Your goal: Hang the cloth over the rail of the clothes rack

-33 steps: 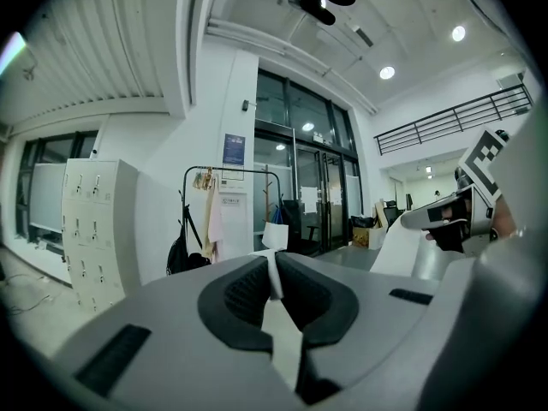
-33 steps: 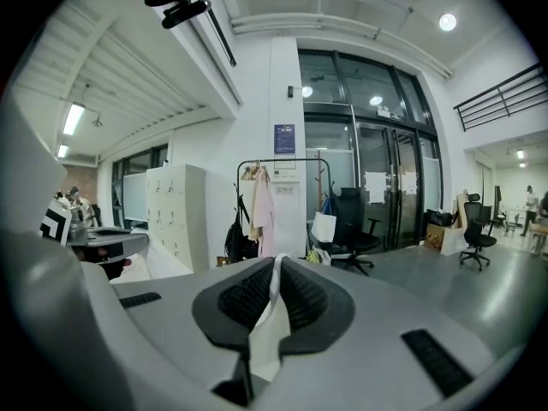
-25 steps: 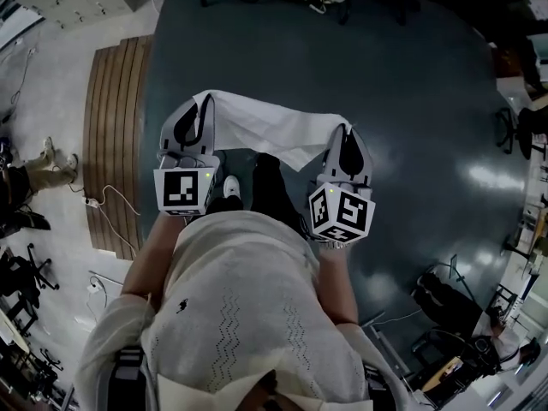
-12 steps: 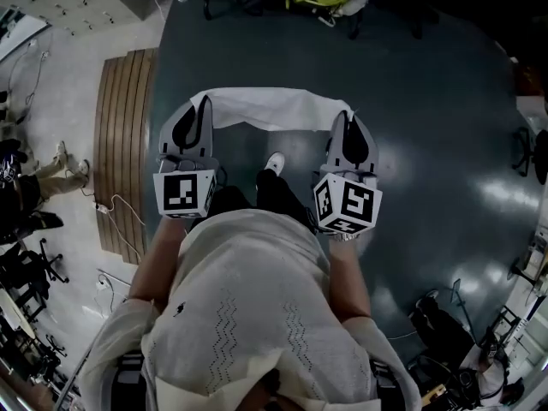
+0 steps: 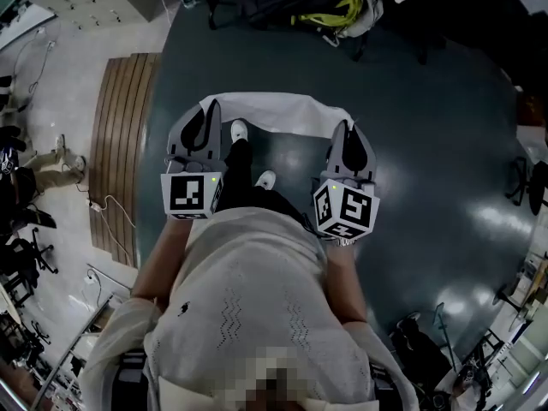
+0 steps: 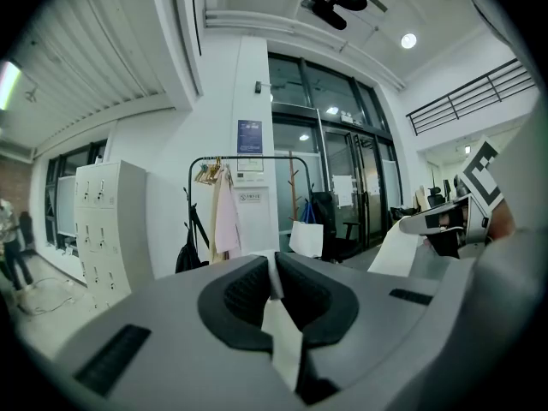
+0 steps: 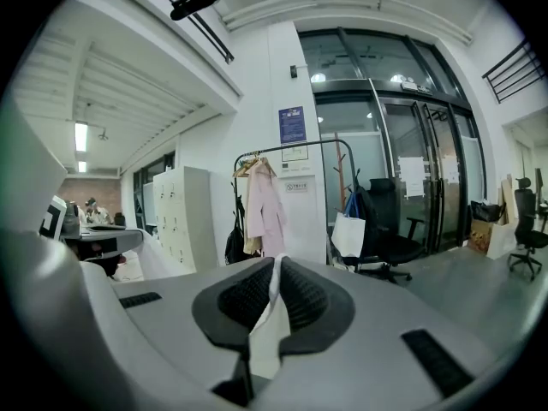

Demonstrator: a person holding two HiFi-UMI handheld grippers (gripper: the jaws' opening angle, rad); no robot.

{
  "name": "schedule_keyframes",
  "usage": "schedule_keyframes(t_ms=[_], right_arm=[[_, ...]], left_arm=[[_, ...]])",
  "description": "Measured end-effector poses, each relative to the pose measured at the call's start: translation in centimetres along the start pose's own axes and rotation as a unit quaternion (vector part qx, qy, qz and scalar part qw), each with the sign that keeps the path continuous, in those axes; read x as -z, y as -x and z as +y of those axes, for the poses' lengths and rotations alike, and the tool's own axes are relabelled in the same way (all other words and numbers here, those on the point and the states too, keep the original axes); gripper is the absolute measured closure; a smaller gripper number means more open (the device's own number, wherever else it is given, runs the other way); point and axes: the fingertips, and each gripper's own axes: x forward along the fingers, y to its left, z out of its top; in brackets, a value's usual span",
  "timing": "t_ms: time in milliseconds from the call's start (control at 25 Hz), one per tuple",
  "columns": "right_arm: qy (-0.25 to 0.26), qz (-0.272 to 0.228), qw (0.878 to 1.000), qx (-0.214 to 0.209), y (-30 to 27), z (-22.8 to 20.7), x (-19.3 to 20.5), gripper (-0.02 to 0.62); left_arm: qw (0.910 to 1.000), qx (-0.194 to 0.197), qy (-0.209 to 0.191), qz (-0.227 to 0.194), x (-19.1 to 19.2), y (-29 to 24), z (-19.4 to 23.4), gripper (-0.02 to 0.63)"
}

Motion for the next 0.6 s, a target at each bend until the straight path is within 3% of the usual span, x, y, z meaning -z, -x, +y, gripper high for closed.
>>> schedule_keyframes(t_ms=[200, 480, 600], right_arm=[[0.007, 0.020, 1.000, 0.022, -4.6, -2.0, 0.4, 0.561], [-0.003, 0.021, 0.997, 0.072, -13.3, -5.2, -2.3, 0.561], [-0.012, 0.028, 0.996, 0.085, -18.0, -6.2, -3.6, 0.561]], left_arm=[[0.9999, 0.004, -0.001, 0.010, 0.8, -5.6, 1.6, 0.588], [0.9989, 0.047, -0.001, 0.002, -0.6, -17.6, 3.5, 0.588], [0.9971, 0.062, 0.007, -0.043, -3.2, -22.5, 4.4, 0.588]])
